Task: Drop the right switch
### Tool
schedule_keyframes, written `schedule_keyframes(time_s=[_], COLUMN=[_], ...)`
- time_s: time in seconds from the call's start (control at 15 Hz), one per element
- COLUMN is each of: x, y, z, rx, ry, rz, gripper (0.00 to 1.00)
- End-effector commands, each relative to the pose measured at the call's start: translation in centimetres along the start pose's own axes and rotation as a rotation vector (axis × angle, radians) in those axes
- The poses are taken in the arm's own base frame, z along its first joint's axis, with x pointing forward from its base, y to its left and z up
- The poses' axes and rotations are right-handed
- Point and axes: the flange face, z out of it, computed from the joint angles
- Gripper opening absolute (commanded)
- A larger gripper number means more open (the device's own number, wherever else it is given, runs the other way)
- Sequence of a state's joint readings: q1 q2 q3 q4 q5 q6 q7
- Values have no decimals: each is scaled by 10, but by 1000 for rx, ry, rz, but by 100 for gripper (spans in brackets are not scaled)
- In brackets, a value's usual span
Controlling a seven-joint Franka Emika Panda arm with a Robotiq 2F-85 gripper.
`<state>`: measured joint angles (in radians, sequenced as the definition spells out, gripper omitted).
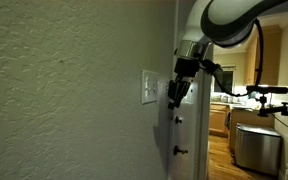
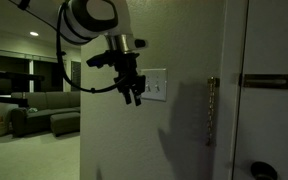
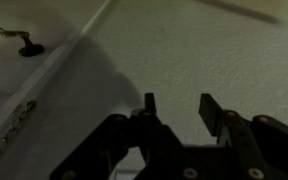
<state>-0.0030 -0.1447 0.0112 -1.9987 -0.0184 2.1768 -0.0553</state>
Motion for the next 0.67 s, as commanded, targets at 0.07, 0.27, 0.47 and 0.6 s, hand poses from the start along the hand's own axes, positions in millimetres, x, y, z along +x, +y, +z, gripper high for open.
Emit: schedule_keyframes(time_s=[0.07,0.27,0.47,0.6], x=[-52,-70,-58,-59], y=[-4,-5,-5,-5], z=[4,9,17,18], rx=[10,9,10,10], ry=[-120,-181,-186,-189], rz=[5,8,-2,-2], gripper=[88,100,100,100])
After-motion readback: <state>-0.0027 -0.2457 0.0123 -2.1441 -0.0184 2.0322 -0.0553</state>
